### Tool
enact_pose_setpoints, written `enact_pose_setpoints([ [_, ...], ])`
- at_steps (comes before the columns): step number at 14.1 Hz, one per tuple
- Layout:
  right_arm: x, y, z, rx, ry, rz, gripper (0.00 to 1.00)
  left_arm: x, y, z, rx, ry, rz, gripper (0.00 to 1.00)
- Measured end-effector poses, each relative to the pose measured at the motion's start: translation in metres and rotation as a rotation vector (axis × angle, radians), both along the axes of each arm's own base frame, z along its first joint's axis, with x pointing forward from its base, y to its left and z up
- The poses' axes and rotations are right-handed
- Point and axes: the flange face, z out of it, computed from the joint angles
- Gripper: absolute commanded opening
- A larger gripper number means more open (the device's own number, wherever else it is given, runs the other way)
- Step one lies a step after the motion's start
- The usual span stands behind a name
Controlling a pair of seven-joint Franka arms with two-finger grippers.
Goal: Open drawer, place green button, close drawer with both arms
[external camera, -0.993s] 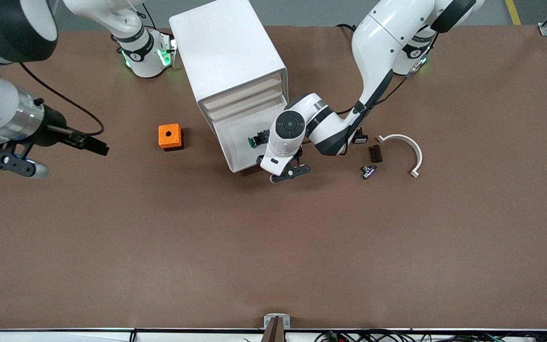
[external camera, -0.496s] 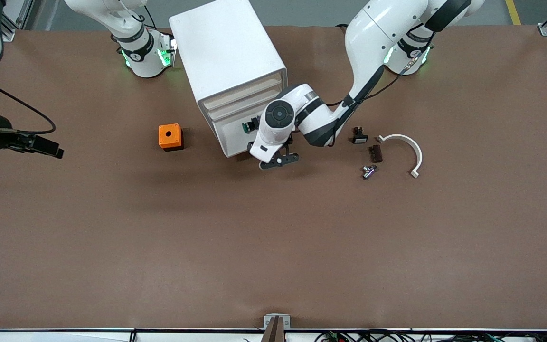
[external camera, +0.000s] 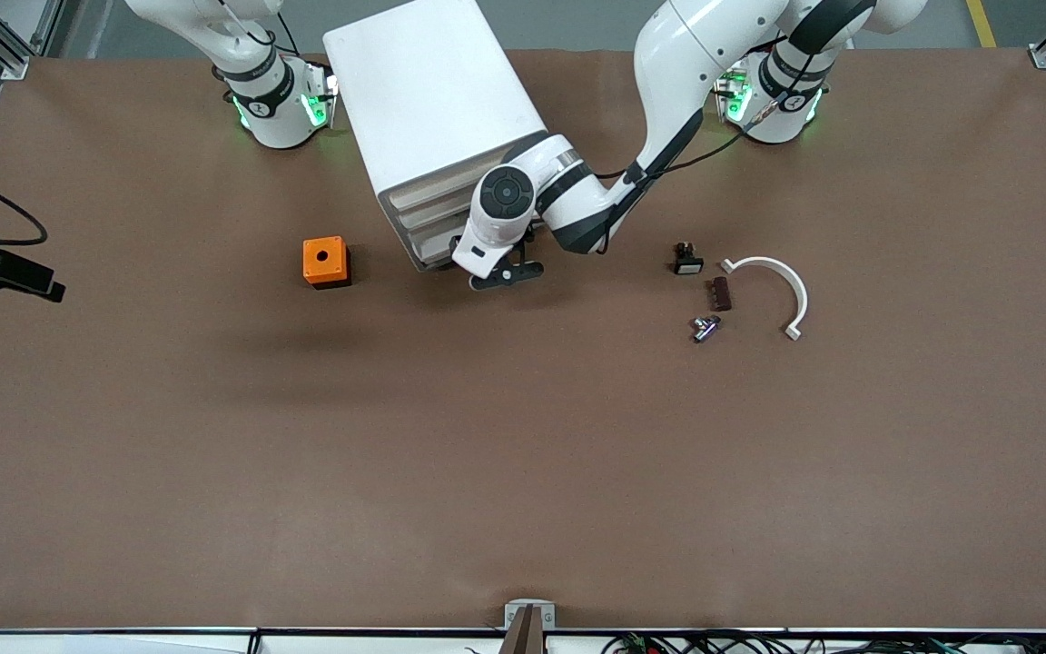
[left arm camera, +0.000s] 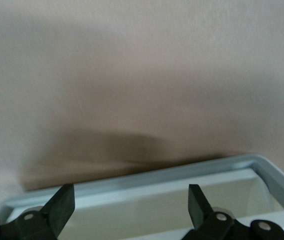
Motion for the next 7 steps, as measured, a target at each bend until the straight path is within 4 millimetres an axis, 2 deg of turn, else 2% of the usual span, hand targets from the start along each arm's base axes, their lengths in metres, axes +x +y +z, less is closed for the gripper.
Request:
enact_pose_setpoints([
  [7,-0.0016,0.0092,0.0004,0.004,0.018,0.017,1.0,-0.0105,-0.0065,-0.0006,-0.02,0.058,0.042,1.0],
])
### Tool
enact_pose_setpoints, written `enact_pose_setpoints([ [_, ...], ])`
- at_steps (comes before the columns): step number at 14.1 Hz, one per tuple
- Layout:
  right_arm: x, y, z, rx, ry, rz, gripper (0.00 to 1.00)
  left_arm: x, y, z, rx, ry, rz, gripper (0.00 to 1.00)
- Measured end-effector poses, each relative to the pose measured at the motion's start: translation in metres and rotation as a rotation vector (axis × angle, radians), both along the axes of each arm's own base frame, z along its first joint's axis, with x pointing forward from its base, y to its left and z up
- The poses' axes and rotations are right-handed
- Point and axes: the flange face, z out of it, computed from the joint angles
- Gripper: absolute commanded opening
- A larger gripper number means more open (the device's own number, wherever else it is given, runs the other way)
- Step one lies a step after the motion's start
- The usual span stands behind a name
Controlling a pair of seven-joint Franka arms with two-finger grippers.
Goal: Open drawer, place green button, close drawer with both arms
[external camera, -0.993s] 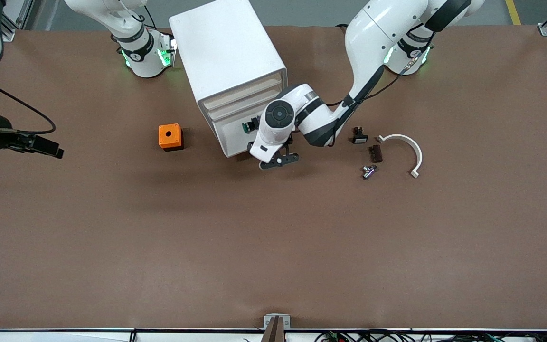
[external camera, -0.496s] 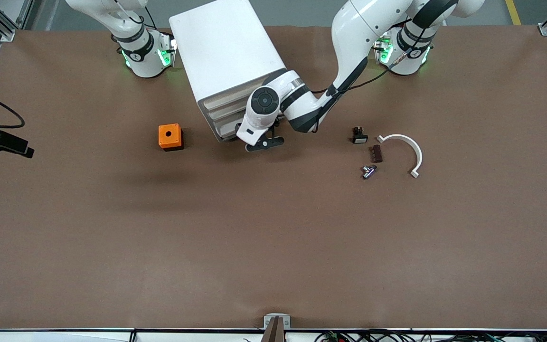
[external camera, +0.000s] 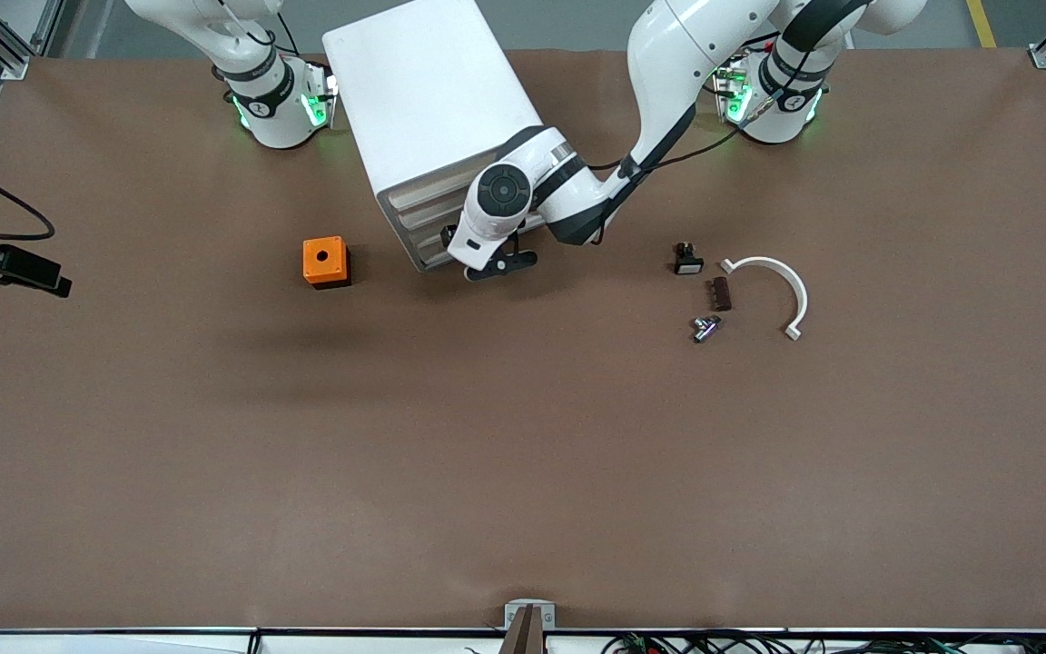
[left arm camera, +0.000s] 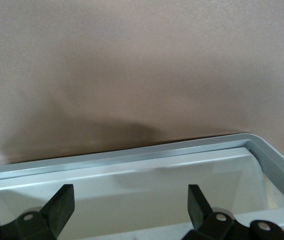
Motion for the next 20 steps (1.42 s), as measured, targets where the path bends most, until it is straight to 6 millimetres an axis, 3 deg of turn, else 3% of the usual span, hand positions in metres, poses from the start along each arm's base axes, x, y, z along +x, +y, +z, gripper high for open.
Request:
enact_pose_setpoints([
  [6,-0.003,-0.009,0.016,0.005,-0.031,-0.01,1.0,0.002,0.001,0.001,-0.003,0.003,0.01,1.0],
  [9,-0.003,-0.004,0.017,0.007,-0.031,-0.001,1.0,0.033,0.013,0.011,-0.018,-0.021,0.055,1.0],
  [15,-0.006,-0.006,0.016,0.006,-0.012,-0.007,1.0,0.147,0.1,0.082,0.055,-0.281,0.049,1.0],
  [20,-0.018,-0.013,0.033,0.006,-0.037,-0.019,1.0,0.211,0.185,0.143,0.09,-0.349,-0.005,1.0],
])
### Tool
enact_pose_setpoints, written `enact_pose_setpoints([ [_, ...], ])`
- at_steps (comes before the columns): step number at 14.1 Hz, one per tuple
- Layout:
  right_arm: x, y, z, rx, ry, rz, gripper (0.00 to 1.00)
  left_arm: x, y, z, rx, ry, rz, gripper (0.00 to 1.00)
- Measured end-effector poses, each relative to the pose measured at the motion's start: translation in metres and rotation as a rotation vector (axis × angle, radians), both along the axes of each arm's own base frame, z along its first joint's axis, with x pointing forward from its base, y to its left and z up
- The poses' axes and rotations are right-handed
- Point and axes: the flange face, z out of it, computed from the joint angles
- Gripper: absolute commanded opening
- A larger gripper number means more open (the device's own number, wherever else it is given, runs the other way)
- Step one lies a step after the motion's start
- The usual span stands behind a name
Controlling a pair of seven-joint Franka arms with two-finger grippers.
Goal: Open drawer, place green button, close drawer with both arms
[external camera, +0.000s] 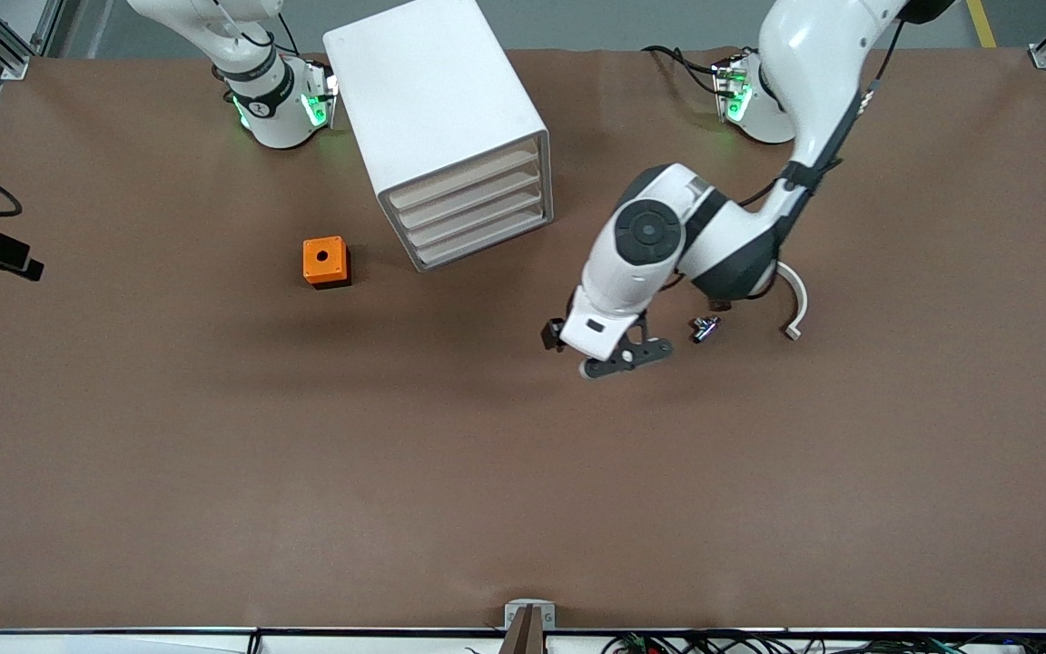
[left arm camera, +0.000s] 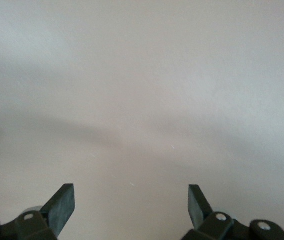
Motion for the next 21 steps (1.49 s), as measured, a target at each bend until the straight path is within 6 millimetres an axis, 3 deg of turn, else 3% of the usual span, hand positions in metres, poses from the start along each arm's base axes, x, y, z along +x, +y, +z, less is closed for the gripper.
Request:
enact_pose_setpoints([
  [4,-0.024,-0.003,0.009,0.005,-0.039,-0.007,1.0,0.019,0.049,0.042,0.031,-0.018,-0.049,1.0],
  [8,-0.025,-0.003,0.01,0.004,-0.055,-0.008,1.0,0.036,0.121,0.093,0.075,-0.022,-0.143,1.0],
  [12,-0.025,-0.007,0.011,0.003,-0.057,-0.015,1.0,0.027,0.192,0.17,0.119,-0.031,-0.235,1.0],
  [14,-0.026,-0.012,0.011,0.003,-0.057,-0.024,1.0,0.022,0.223,0.198,0.088,-0.035,-0.261,1.0],
  [17,-0.026,-0.013,0.011,0.004,-0.059,-0.027,1.0,0.022,0.255,0.211,0.081,-0.047,-0.287,1.0],
  [21,-0.025,-0.011,0.015,0.012,-0.073,-0.025,1.0,0.017,0.278,0.229,0.082,-0.073,-0.363,1.0],
])
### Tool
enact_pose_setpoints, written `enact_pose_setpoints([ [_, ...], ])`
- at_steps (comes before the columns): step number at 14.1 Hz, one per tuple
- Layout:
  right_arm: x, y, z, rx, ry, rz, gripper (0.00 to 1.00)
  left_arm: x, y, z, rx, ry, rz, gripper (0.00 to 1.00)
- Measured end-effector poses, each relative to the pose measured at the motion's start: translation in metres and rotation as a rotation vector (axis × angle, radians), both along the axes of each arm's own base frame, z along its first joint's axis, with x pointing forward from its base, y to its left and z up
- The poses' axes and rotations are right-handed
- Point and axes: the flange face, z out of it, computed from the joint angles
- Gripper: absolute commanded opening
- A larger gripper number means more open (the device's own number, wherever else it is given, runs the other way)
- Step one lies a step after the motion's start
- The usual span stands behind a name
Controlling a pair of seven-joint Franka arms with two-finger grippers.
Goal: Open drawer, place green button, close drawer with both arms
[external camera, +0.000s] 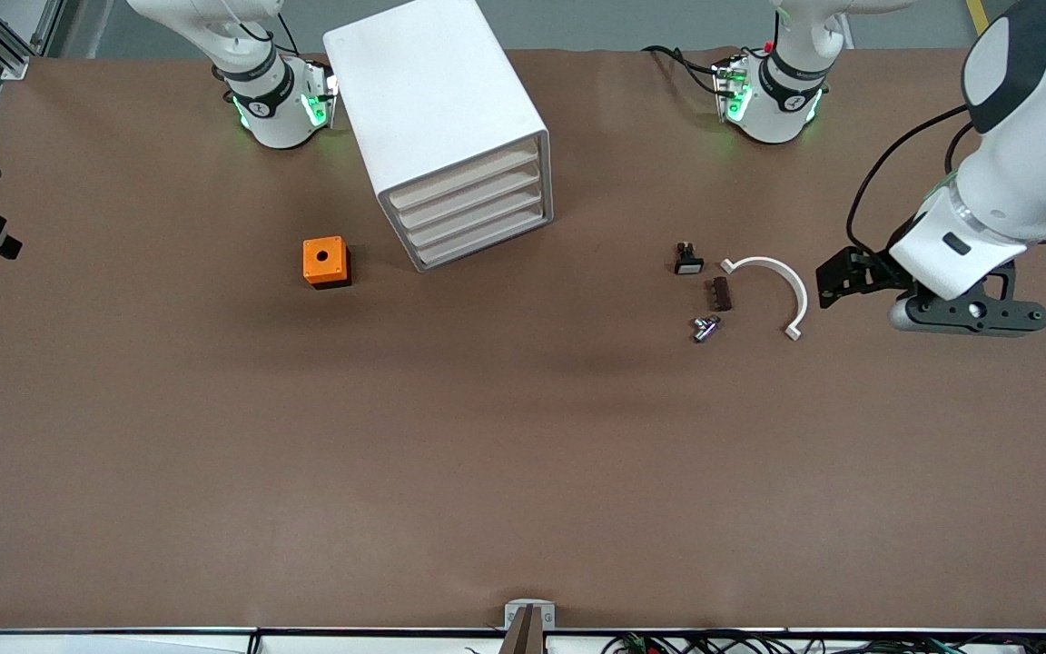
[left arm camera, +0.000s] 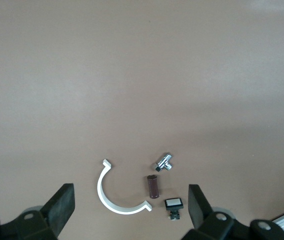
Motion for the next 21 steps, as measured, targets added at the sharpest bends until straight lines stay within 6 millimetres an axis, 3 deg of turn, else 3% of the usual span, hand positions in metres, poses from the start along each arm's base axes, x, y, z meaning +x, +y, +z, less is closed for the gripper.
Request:
enact_pose_setpoints([
  [6,0.0,0.004,0.002,0.004,-0.006,0.007,1.0,-0.051,0.058,0.039,0.027,-0.028,0.072,1.0],
  [9,-0.003,0.004,0.008,0.004,-0.017,0.007,1.0,-0.064,0.066,0.046,0.029,-0.036,0.08,1.0],
  [12,-0.006,0.004,0.013,0.005,-0.026,0.008,1.0,-0.065,0.067,0.045,0.03,-0.041,0.067,1.0],
  [16,-0.005,0.011,0.013,0.006,-0.028,0.02,1.0,-0.049,0.067,0.037,0.027,-0.048,0.053,1.0],
  [21,-0.01,0.013,0.016,0.007,-0.053,0.022,1.0,-0.041,0.072,0.042,0.03,-0.061,0.058,1.0],
])
